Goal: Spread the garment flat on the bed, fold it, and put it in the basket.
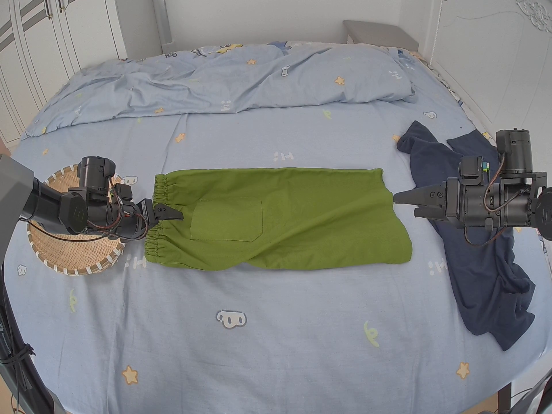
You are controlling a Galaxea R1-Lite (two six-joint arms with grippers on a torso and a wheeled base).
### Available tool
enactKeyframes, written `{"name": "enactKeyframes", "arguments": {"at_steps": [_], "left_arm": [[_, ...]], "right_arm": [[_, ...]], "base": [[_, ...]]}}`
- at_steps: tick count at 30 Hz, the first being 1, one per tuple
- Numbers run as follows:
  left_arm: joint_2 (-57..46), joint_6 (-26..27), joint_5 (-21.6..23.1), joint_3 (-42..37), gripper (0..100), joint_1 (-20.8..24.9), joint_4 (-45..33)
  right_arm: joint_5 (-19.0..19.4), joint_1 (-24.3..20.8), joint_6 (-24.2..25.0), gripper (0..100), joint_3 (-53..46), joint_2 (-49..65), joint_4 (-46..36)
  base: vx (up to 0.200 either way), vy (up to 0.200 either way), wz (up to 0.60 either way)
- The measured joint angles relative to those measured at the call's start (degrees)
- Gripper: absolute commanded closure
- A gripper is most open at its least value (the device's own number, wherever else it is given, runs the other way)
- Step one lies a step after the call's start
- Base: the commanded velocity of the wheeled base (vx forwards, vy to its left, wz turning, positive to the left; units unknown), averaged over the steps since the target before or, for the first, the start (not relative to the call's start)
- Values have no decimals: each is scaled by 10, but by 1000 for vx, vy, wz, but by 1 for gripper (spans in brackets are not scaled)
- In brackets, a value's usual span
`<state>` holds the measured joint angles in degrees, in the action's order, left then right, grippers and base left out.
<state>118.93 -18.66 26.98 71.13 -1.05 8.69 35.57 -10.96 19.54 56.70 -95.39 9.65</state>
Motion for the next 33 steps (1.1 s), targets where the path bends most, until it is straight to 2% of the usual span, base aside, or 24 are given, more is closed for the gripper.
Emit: {"name": "enactKeyframes", "arguments": {"at_steps": [13,25,26,33], "left_arm": [[18,-17,11,3,0,5,17],[32,-73,78,11,0,1,64],[34,-74,79,11,100,1,67],[39,-76,79,11,100,-5,70]], "right_arm": [[0,-2,0,0,2,-1,1],[0,-3,0,0,5,-16,22],[0,-3,0,0,5,-18,23],[1,3,0,0,7,-28,26]], "base": [[0,0,0],[0,0,0],[0,0,0],[0,0,0]]}}
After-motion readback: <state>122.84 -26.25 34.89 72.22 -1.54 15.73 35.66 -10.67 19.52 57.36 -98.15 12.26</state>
